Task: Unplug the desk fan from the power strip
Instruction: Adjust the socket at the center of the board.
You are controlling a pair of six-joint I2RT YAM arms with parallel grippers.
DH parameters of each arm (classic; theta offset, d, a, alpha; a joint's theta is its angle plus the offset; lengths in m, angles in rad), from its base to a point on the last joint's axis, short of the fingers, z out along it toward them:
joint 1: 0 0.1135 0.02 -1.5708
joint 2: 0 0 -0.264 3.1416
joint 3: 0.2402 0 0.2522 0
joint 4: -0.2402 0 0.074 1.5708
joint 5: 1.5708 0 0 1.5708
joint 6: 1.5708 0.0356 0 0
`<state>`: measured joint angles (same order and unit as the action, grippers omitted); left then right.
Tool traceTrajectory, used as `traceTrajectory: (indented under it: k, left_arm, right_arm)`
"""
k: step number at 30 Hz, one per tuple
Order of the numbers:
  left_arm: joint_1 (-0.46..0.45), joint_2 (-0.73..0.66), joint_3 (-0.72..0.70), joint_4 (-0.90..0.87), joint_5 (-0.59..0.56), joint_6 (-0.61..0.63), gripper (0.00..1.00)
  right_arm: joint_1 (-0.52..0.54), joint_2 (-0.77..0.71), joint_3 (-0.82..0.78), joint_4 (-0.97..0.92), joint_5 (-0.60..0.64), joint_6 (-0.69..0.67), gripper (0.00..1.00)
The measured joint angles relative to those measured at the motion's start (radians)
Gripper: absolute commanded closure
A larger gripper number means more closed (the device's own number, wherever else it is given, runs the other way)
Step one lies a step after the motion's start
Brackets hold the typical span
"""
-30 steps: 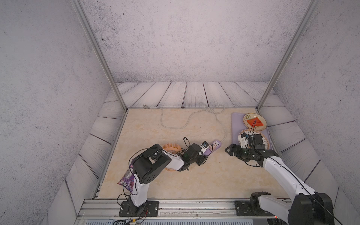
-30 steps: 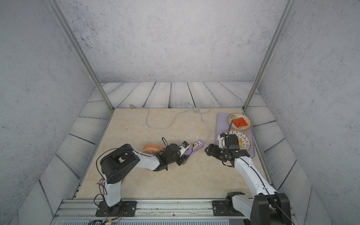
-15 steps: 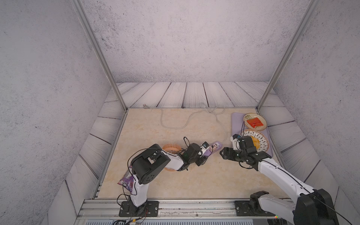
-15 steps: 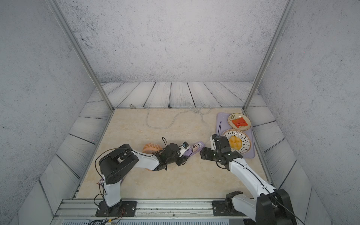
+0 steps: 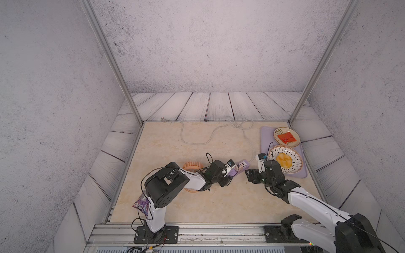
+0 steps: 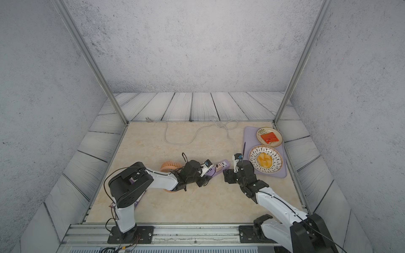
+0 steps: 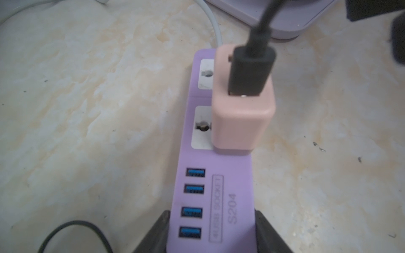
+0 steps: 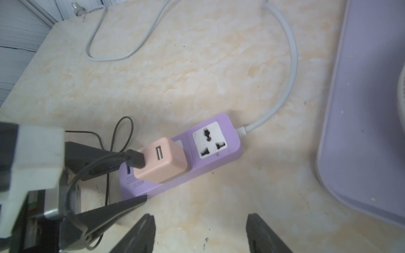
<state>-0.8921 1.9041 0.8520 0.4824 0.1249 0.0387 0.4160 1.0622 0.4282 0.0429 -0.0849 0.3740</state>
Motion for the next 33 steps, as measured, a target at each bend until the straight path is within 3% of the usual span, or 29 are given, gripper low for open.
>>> traceTrajectory:
  k: [12, 33]
  left_arm:
    - [0.015, -0.006, 0.0, -0.012, 0.03, 0.001, 0.92]
    - [0.022, -0.01, 0.001, -0.023, 0.048, 0.006, 0.94]
  right_arm:
    - [0.029, 0.034, -0.06, 0.166, -0.083, -0.123, 0.17]
    - [0.091, 0.138, -0.057, 0.275, -0.061, -0.229, 0.2]
